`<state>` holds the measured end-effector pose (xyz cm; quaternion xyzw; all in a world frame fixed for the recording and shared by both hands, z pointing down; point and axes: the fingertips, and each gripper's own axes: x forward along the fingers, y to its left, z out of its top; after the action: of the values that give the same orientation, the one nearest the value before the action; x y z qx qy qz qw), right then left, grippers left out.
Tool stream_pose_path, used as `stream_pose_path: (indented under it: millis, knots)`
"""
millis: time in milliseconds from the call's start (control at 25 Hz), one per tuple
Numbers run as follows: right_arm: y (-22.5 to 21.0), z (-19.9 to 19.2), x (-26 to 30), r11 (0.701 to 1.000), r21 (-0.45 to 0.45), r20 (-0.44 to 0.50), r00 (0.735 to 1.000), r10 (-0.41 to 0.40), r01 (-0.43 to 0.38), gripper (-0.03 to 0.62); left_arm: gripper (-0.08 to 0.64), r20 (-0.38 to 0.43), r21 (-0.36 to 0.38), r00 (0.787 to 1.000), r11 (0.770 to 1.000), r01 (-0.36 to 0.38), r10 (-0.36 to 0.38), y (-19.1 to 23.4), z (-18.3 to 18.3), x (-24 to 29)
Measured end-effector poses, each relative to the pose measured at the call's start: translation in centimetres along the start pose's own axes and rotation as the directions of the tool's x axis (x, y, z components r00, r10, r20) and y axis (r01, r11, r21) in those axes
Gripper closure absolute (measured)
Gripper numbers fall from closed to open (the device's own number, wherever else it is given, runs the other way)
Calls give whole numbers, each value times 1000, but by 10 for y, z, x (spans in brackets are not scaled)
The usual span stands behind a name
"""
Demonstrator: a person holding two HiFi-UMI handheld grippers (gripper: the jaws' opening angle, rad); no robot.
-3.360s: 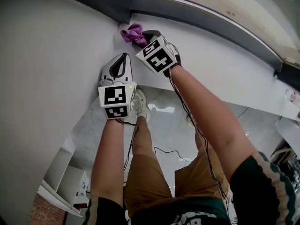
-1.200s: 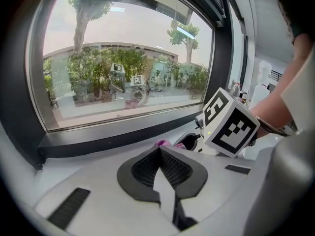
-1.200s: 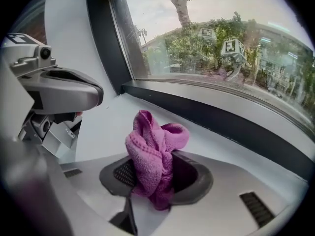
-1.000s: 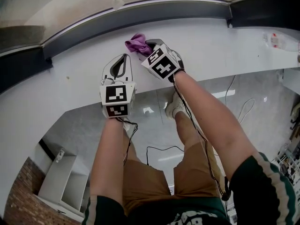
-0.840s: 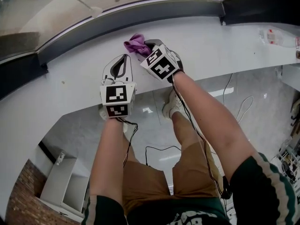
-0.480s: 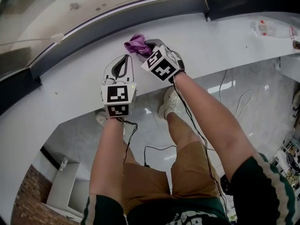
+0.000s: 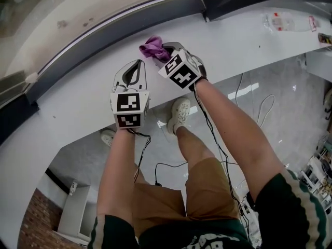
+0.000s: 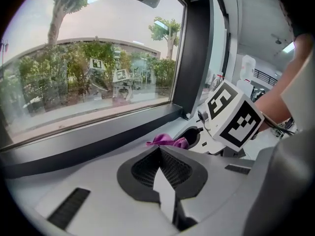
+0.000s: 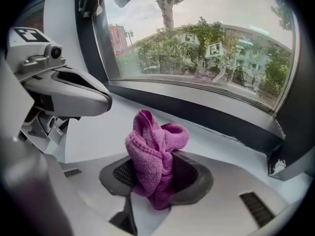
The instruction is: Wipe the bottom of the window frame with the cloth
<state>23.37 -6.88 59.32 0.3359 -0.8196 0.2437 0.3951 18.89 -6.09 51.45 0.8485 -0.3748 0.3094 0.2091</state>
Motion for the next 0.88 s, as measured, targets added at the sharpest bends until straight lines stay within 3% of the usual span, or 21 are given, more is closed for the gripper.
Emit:
stream_pose_path:
  millis: [600, 880]
  knots:
    - [-97, -63, -57, 994, 53, -28, 995, -92, 93, 423, 555, 1, 52, 997, 996, 79, -79, -77, 39, 54]
    - [-128, -87, -77, 986, 109, -38, 991, -126, 130, 423, 555, -5, 61, 997, 995, 82, -82, -97, 46, 65]
